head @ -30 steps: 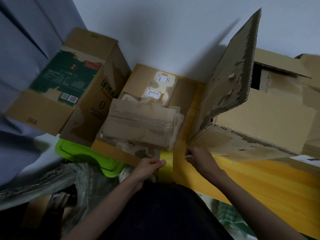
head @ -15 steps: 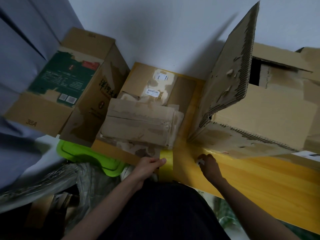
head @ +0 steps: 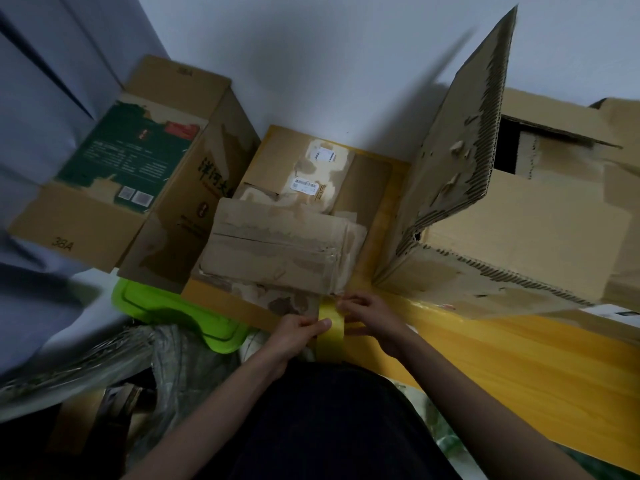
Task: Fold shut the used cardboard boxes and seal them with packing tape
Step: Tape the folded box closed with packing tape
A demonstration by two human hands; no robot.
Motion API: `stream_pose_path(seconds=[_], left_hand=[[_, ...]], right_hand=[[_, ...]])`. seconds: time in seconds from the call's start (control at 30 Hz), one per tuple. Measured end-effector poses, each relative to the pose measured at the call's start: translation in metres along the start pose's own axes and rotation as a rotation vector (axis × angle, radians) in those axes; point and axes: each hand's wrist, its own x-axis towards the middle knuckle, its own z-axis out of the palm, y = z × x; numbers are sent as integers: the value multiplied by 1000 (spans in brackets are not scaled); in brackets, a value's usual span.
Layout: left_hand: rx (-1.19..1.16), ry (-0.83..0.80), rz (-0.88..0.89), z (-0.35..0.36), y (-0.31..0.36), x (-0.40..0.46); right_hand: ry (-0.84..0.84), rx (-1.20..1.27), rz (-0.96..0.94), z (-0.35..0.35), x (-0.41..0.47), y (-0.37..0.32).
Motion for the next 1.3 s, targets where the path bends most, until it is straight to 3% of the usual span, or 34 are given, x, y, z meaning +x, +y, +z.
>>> stream_pose_path(seconds=[0.4,0.53,0.67,0.83,1.13,1.3], left_hand=[[254,124,50,5,-5,1],[419,212,121,7,3,0],[516,319,325,11,8,-4],[584,325,575,7,8,-2],[621,318,635,9,11,-1],[579,374,586,15,17,0]], right_hand=[[49,255,121,15,10,10],[89,270,64,21,15,14],[155,198,19,26,16,17],[190,177,-43,24,11,23],[242,88,-65,25,8,26],[247,234,84,25,13,27]])
